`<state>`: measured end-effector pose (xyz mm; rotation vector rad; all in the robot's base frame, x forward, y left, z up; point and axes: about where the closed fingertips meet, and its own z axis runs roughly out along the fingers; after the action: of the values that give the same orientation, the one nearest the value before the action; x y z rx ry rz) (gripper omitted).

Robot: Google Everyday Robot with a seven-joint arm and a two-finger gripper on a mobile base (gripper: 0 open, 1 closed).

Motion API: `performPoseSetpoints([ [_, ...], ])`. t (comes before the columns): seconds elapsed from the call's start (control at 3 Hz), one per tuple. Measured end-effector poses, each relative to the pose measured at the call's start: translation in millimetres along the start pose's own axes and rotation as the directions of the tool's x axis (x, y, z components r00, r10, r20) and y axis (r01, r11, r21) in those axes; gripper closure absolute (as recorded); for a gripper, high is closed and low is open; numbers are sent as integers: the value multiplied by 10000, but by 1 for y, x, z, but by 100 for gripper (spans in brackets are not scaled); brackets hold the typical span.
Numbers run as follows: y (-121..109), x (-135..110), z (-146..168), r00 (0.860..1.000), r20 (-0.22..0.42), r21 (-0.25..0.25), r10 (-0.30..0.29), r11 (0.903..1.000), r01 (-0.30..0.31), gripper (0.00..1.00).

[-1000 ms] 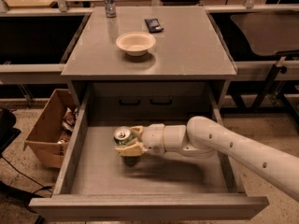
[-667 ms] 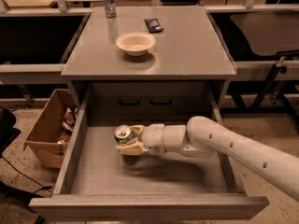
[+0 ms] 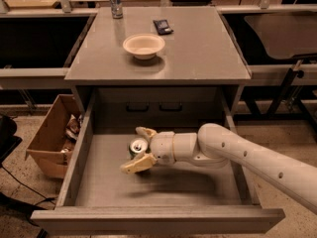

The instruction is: Place green can into top drawer

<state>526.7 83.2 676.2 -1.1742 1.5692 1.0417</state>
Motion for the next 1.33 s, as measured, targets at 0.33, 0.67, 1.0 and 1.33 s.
performPoseSetpoints([
  [0.33, 3, -1, 4, 9999, -96, -188, -71, 9998, 70, 0],
  [0.67, 16, -31, 1, 9977, -410, -448, -541, 9976, 522, 0],
  [1.0, 34, -92, -14, 9854, -955, -656, -1406, 9887, 1347, 0],
  [1.33, 49, -155, -35, 9626, -1797, -1025, -2027, 9771, 1866, 0],
])
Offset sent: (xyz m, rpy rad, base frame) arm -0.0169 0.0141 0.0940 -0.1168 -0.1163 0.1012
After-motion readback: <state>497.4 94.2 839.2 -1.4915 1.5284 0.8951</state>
